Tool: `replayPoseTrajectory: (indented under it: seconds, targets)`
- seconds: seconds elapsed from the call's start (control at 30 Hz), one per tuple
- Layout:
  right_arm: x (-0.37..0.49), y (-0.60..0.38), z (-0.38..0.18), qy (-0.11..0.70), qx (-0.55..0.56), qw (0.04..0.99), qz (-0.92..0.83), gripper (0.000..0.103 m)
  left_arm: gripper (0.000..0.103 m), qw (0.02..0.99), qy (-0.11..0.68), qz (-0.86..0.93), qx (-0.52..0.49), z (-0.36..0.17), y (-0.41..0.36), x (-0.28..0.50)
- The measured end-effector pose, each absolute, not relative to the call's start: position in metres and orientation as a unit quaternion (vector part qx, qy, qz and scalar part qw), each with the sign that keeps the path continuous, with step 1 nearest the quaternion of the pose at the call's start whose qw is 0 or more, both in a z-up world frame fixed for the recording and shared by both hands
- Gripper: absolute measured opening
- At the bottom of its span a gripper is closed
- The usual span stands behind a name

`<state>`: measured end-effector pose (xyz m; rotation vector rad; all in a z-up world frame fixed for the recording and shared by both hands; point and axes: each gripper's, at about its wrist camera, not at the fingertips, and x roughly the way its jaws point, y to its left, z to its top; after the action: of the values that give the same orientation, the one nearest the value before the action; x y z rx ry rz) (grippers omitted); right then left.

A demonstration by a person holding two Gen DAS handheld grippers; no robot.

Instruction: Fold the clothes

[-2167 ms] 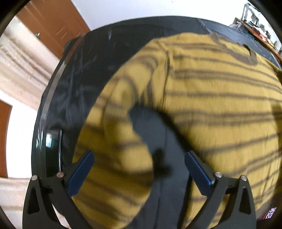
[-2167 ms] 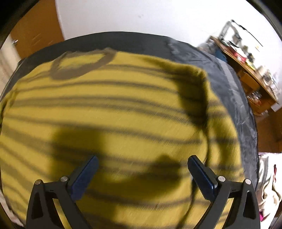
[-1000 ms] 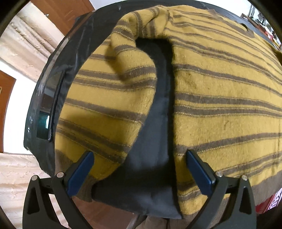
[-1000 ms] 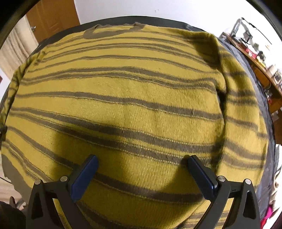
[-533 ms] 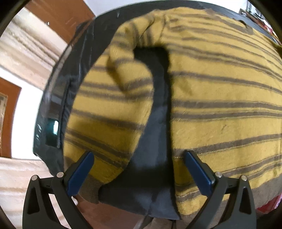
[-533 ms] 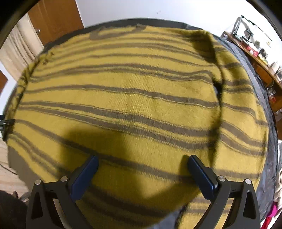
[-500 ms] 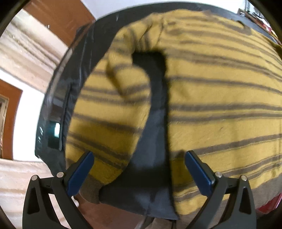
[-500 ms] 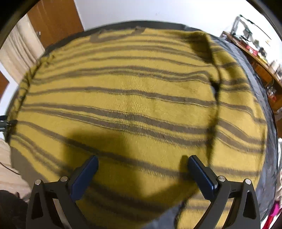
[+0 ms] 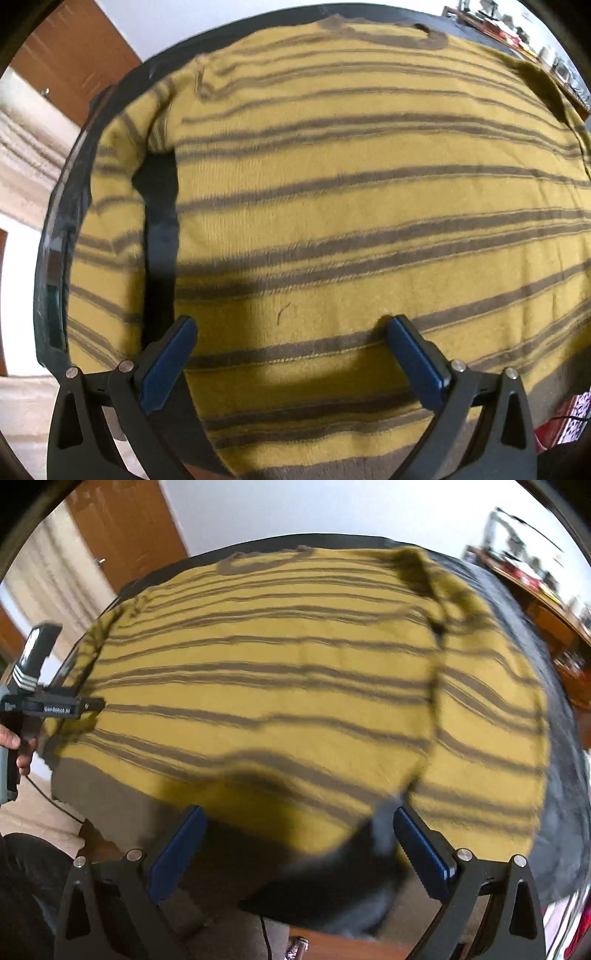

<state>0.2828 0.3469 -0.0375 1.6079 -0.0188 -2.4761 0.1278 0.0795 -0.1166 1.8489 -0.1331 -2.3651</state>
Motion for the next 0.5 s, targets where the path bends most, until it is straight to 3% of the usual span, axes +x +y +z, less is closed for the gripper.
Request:
replayPoseTrajectory:
  seconds: [0.27,0.5]
  targets:
    - [0.298,0.380,-0.044,0.028,0.555,0.001,-0.831,0.103,0.103,0.080,-0.025,-0.784,0.615,-0.117,0.061,0.125]
    - [0.278,0.344,-0.045,0.089,0.533,0.019,-0.841,0.103,0.103,0.066,-0.073,-0.796,0.597,-0.100,0.085,0.124]
